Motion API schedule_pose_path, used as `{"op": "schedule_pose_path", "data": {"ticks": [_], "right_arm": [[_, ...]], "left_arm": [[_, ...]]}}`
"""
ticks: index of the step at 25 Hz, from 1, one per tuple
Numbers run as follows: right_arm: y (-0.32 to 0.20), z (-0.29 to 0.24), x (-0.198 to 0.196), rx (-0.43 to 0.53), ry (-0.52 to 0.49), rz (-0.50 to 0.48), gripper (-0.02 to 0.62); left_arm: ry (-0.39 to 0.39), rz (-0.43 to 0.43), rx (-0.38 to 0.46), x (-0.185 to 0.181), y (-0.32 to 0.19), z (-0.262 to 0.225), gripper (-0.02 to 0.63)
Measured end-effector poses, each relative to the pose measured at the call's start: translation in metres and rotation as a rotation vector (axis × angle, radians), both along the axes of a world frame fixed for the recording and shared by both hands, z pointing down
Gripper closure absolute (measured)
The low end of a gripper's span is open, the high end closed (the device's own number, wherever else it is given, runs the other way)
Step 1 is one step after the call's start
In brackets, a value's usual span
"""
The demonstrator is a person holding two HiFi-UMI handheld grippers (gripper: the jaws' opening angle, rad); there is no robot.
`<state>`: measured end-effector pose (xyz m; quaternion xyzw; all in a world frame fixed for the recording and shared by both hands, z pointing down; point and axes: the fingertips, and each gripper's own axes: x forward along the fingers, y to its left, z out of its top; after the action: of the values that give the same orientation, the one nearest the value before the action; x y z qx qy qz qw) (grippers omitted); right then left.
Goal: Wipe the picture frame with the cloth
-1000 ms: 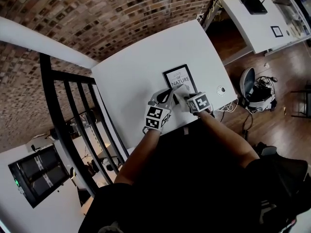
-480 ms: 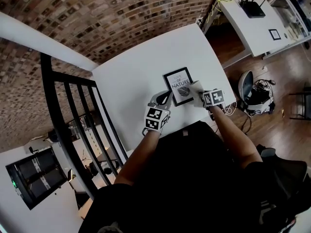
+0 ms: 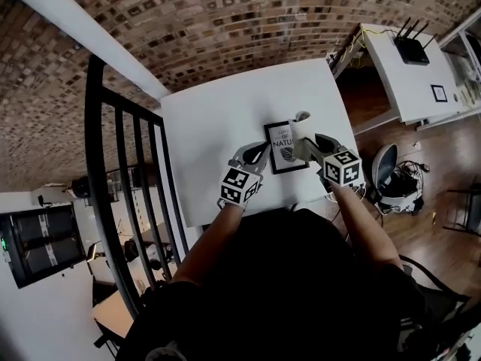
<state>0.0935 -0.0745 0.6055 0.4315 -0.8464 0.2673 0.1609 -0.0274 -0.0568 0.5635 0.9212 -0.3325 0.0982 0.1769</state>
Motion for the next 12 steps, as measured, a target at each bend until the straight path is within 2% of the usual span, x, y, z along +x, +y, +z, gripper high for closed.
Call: {"op": "schedule_pose_path", "data": {"ticks": [3,6,9,12], "right_arm": [[-0.009,-0.063,-0.012,0.211,-0.065,-0.066,0.499],[-0.006,-0.121,-0.018,0.375,-0.125,-0.134,0.499],[0.007,-0.172,-0.021,0.491,-0.196,-0.197,0.499],[0.024,-0.209,-0.017,0.572,-0.233,-0.253,0.499]], "left_arm": [[0.039,-0.034,0.073,0.004,-0.004,-0.038,0.604],[0.086,-0.049,0.157,0.015,-0.001,-0.083,0.604],[0.132,-0.061,0.232,0.027,0.009,-0.126,0.604],[0.141,-0.074,0.293,0.039,0.022,-0.157,0.604]]}}
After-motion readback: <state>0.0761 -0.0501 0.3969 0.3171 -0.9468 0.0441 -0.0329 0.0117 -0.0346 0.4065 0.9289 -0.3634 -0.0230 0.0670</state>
